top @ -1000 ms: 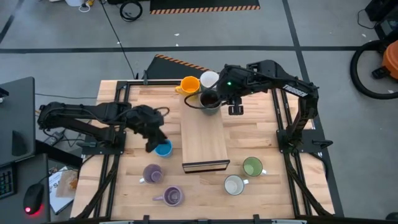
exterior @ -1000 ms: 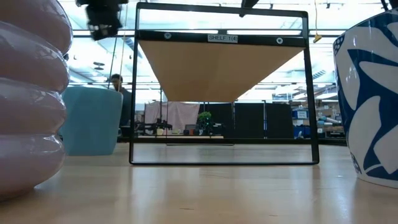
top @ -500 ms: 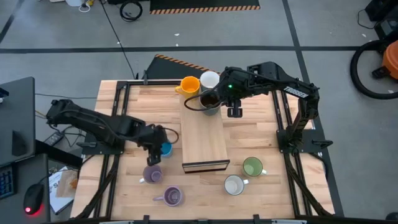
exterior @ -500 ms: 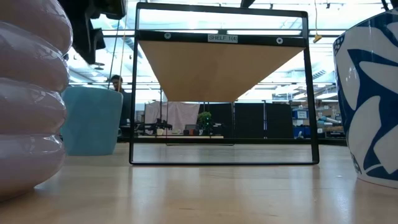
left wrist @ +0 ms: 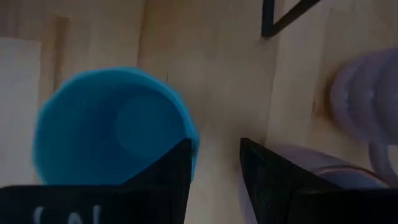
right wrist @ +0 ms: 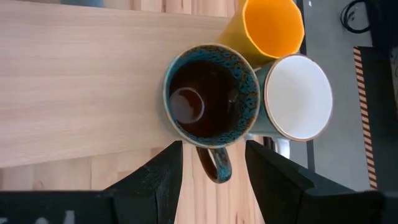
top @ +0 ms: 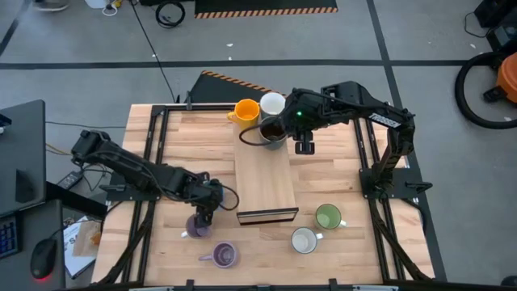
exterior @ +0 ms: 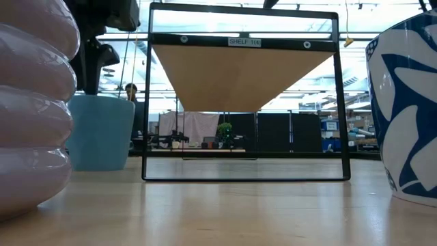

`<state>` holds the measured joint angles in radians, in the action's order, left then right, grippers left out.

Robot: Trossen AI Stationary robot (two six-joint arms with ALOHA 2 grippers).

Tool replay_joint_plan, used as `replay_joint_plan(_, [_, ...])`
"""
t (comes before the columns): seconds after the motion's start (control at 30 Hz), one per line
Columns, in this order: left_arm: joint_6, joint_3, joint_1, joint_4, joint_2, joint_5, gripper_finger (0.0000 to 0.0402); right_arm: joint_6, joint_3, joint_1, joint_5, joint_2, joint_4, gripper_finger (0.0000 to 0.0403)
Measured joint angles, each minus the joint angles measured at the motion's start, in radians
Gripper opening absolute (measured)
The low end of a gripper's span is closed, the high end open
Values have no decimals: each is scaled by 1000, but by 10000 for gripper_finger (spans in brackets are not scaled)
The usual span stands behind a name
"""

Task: Place coffee mugs
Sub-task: Put the light blue mug on the shelf

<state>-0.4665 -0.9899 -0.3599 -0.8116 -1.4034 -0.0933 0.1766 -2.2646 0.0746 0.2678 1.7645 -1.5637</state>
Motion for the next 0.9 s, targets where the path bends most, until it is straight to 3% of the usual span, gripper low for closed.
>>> replay_joint_plan(0.4, [5, 116, 45, 105, -5, 9, 135, -2, 0, -25, 0, 0, 7, 181])
replay_joint_plan(0.73, [90, 115, 59, 103, -4, -4, 30, -2, 0, -26, 1, 0, 6, 181])
replay_joint_plan(0.9, [119, 75, 108, -43, 1, 5, 29, -2, 0, -25, 1, 0, 7, 181])
